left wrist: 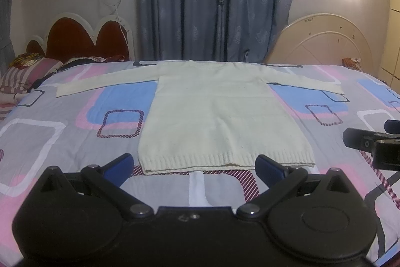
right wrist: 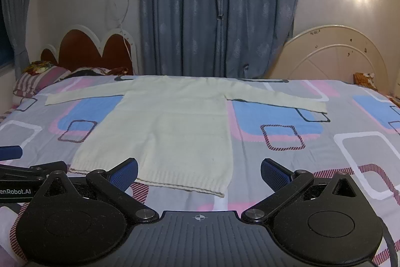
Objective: Fold small clothes
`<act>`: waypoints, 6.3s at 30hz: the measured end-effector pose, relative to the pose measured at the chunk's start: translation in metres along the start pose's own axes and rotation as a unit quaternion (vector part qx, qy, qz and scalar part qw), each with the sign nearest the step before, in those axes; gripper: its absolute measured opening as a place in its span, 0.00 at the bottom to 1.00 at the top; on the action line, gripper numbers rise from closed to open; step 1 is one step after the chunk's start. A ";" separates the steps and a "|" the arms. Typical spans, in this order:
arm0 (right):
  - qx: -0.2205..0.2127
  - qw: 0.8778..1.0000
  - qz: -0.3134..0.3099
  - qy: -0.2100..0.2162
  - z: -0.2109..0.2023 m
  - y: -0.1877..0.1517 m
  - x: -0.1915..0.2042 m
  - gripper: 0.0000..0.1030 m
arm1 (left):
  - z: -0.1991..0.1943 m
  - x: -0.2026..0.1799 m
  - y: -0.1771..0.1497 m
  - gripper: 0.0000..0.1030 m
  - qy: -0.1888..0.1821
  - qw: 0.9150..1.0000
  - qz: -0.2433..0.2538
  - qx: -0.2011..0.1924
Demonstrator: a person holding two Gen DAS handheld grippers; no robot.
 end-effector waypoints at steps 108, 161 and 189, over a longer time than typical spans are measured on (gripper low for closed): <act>-0.024 0.905 0.400 -0.142 0.361 0.052 -0.432 0.07 | 0.425 0.080 0.131 0.89 0.059 0.996 -0.035 0.057; 0.042 0.987 -0.103 0.112 0.524 0.129 0.058 0.08 | 0.387 0.129 0.150 0.83 -0.030 0.997 -0.075 0.017; 0.042 0.990 0.118 0.058 0.454 0.092 -0.098 0.13 | 0.479 0.023 0.215 0.03 -0.147 0.984 -0.090 0.039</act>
Point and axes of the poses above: each gripper's, at about its wrist camera, not at the fingertips, and z roughly the way its jaws point, x to its left, y to its top, the point moved 3 cm from there along z, roughly the way its jaws point, and after that the axes turned 1 degree about -z, right-handed, at the moved point
